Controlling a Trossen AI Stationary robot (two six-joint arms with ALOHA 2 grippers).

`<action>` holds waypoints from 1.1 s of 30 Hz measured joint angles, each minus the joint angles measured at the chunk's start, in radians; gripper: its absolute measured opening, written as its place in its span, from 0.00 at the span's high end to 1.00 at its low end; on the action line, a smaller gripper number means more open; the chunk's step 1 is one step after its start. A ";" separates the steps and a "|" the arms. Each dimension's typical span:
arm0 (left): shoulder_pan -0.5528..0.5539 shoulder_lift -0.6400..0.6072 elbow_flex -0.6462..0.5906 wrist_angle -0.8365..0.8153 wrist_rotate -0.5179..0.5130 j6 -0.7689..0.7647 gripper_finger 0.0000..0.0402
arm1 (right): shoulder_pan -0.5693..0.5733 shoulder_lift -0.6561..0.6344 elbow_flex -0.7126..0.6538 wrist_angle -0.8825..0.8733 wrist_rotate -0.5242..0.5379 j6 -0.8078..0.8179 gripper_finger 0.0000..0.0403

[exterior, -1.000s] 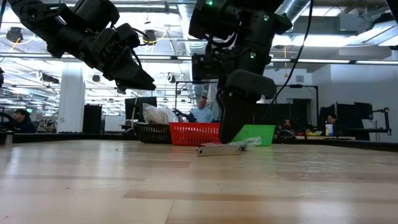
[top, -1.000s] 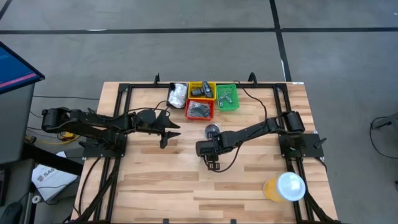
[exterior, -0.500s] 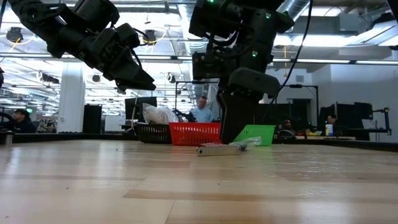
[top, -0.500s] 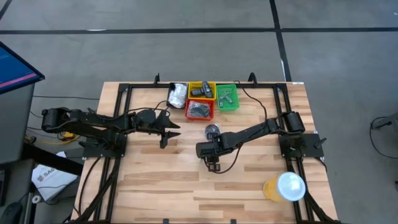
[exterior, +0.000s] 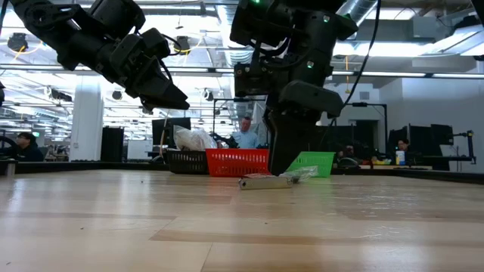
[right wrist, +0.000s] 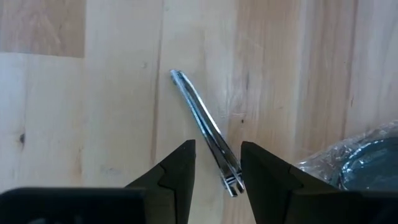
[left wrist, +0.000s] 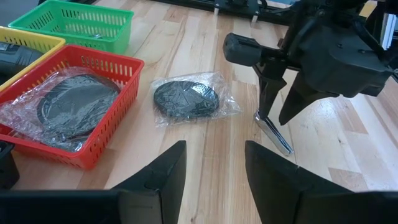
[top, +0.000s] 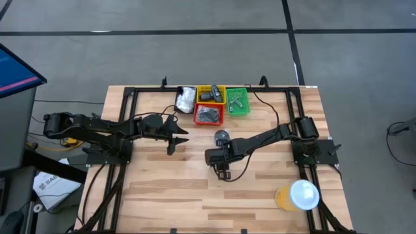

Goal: Pick & Place Travel size toiletries
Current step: Put the silver nail cutter into the green bin

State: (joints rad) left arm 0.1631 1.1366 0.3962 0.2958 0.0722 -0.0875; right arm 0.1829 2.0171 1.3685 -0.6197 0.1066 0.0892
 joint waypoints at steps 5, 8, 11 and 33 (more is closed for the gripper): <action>0.000 0.000 0.000 0.000 0.000 0.000 0.62 | 0.000 0.000 0.000 0.002 0.000 -0.009 0.70; 0.000 0.000 0.000 0.000 0.000 0.000 0.62 | 0.000 0.000 0.000 0.002 0.000 -0.010 0.70; 0.000 0.000 0.000 0.000 0.000 0.000 0.62 | 0.000 0.000 0.000 0.002 0.002 -0.010 0.70; 0.000 0.000 0.000 0.000 0.000 0.000 0.62 | 0.000 -0.002 -0.088 0.087 -0.001 -0.010 0.71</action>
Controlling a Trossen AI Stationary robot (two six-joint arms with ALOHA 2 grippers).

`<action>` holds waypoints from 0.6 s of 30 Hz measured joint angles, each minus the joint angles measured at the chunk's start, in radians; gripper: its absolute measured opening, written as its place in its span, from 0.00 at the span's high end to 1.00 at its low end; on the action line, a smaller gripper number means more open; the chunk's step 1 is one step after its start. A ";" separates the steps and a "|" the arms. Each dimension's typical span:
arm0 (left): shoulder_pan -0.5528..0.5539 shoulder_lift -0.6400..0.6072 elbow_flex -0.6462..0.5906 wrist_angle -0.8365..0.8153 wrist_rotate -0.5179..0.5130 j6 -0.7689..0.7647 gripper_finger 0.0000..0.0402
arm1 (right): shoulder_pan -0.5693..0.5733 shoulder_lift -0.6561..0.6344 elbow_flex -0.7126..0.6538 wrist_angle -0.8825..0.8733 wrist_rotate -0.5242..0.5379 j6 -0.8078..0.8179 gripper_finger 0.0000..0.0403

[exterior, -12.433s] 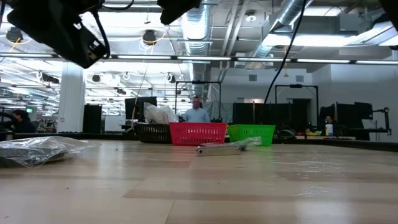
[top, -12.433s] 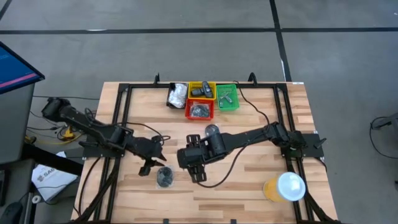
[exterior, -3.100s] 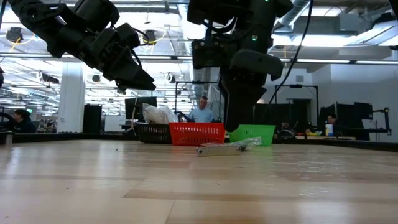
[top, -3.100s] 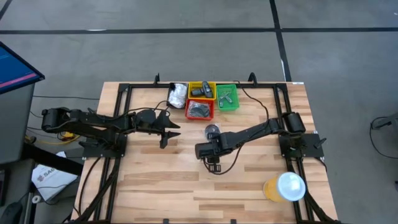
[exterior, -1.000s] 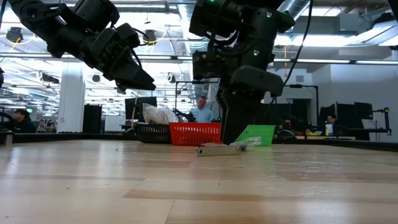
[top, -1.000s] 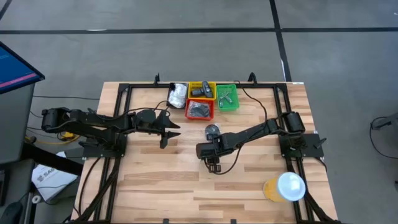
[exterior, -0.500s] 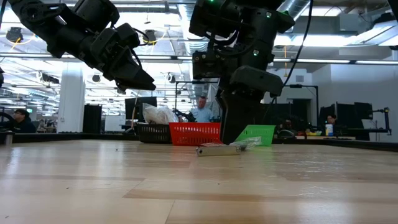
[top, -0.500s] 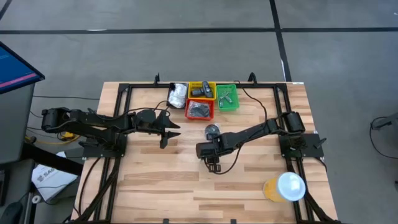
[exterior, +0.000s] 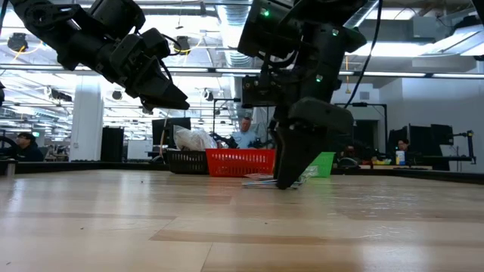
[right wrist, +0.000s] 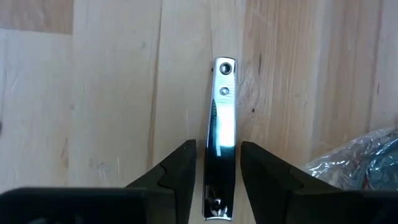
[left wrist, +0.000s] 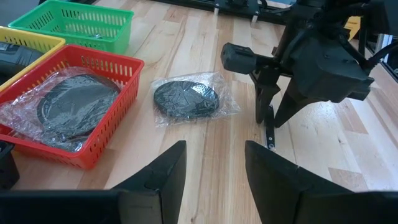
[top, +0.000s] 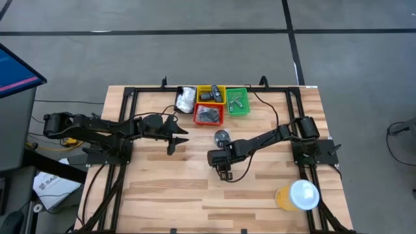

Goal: Pick & Place Travel size toiletries
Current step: Put the silver nail cutter into the green bin

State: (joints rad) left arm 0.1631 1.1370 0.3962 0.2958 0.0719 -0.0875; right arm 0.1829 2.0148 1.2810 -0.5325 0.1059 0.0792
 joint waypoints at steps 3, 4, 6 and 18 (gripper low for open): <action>0.000 0.000 0.000 0.000 0.000 0.000 0.62 | 0.000 0.000 -0.001 -0.002 0.000 0.000 0.72; 0.000 0.000 0.000 0.000 0.000 0.000 0.62 | 0.000 0.000 -0.001 -0.002 0.000 0.002 0.73; 0.000 0.000 0.000 0.000 0.000 0.000 0.62 | 0.000 0.000 -0.001 -0.002 0.000 0.010 0.77; 0.000 0.000 0.000 0.000 0.000 0.000 0.62 | 0.001 -0.002 -0.002 -0.006 0.021 0.067 0.89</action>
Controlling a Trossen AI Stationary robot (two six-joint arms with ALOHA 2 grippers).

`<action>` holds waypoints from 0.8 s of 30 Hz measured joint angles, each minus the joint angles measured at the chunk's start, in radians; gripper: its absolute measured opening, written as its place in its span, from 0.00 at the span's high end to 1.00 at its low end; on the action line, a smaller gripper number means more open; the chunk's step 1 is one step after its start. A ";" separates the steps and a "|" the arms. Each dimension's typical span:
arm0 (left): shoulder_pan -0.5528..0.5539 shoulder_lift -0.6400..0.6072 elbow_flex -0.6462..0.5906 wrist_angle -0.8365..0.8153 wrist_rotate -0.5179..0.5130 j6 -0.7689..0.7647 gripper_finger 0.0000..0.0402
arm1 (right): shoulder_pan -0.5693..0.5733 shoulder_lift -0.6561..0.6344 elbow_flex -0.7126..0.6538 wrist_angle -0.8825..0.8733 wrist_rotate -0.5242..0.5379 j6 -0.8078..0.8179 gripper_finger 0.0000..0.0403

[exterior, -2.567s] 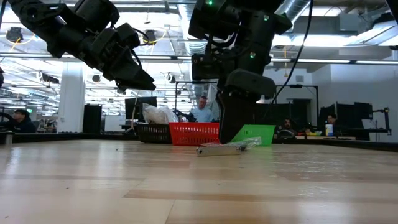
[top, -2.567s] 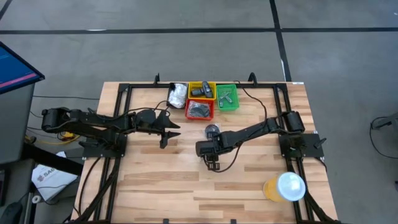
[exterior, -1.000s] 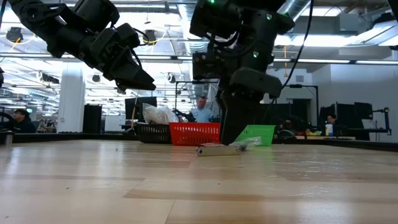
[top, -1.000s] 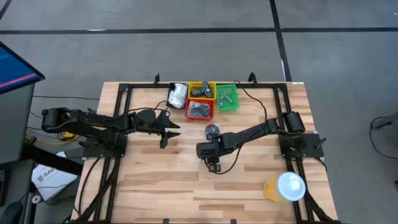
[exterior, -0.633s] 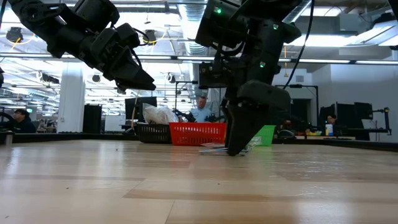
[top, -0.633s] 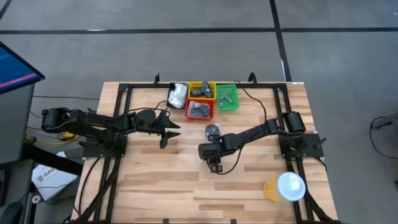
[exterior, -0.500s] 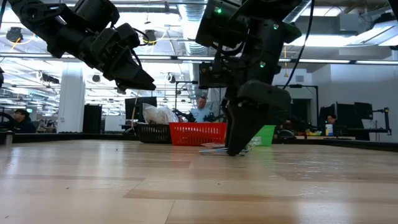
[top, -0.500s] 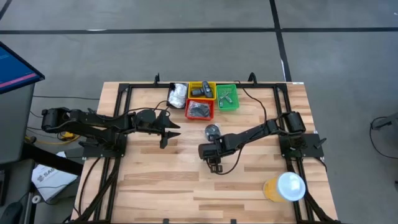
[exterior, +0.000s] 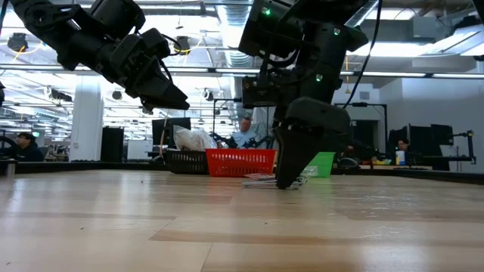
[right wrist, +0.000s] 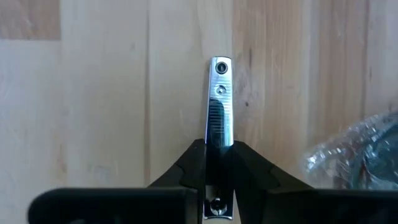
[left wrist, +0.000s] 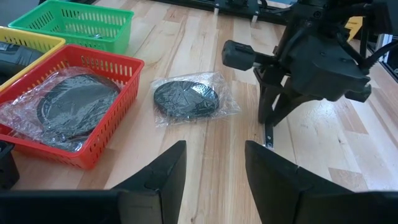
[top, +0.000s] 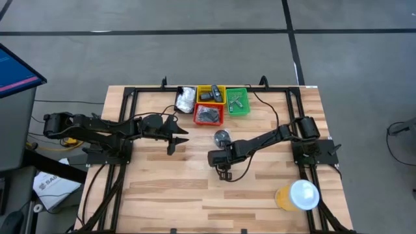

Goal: Pick & Place Travel size toiletries
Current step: Put the silver nail cutter into the green bin

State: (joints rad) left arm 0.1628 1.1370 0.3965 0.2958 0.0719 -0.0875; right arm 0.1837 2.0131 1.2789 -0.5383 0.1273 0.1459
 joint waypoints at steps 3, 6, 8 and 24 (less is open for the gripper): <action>0.000 0.000 0.000 0.000 0.000 0.000 0.62 | -0.001 -0.004 0.000 -0.019 0.004 0.004 0.89; 0.000 0.000 0.000 0.000 0.000 0.000 0.62 | -0.002 -0.002 0.038 -0.083 0.004 -0.011 0.89; 0.000 0.000 0.000 0.000 0.000 0.000 0.62 | -0.002 -0.002 0.075 -0.127 0.004 -0.026 0.89; 0.000 0.000 0.000 -0.001 0.000 0.000 0.62 | -0.123 -0.003 0.257 -0.351 0.011 -0.015 0.89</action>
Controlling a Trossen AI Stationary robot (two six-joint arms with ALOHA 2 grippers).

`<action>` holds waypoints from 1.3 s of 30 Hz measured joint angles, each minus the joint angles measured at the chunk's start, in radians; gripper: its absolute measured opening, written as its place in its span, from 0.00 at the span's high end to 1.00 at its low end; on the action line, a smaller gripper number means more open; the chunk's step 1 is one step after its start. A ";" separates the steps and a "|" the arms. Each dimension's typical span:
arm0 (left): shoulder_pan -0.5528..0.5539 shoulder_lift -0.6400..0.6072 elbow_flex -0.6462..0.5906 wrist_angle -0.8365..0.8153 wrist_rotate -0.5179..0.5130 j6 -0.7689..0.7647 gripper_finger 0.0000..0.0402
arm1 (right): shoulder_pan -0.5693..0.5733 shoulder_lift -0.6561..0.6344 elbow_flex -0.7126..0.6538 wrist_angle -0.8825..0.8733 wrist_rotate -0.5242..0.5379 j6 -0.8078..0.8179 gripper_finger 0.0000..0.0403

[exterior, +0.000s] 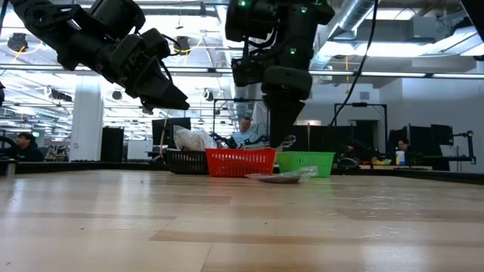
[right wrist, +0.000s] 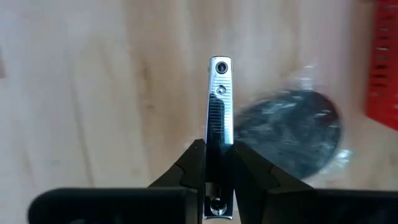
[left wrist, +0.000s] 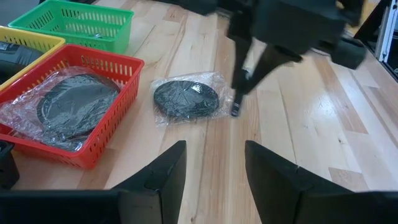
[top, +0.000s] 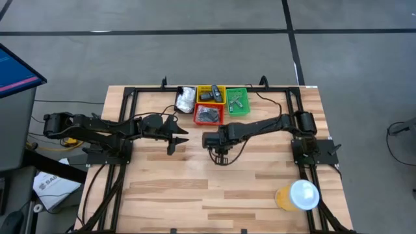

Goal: Pick & Place Travel size toiletries
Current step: Put the silver nail cutter into the green bin

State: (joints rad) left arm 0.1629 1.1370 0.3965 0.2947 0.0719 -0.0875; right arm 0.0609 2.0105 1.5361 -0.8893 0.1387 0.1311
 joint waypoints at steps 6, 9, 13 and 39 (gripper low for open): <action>0.000 0.000 0.000 -0.001 0.000 0.000 0.62 | -0.052 -0.001 0.027 -0.026 0.001 0.014 0.89; 0.000 0.000 0.000 -0.002 0.000 0.000 0.62 | -0.069 -0.001 0.049 -0.057 0.001 0.021 0.89; 0.000 0.000 0.000 -0.003 0.000 0.000 0.62 | -0.086 -0.001 0.076 -0.084 0.001 0.020 0.89; 0.000 0.000 0.000 -0.004 0.000 0.000 0.62 | -0.291 -0.160 -0.012 -0.162 0.098 0.142 0.89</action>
State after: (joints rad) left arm 0.1631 1.1370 0.3965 0.2909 0.0719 -0.0875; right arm -0.2305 1.8503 1.5239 -1.0508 0.2371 0.2728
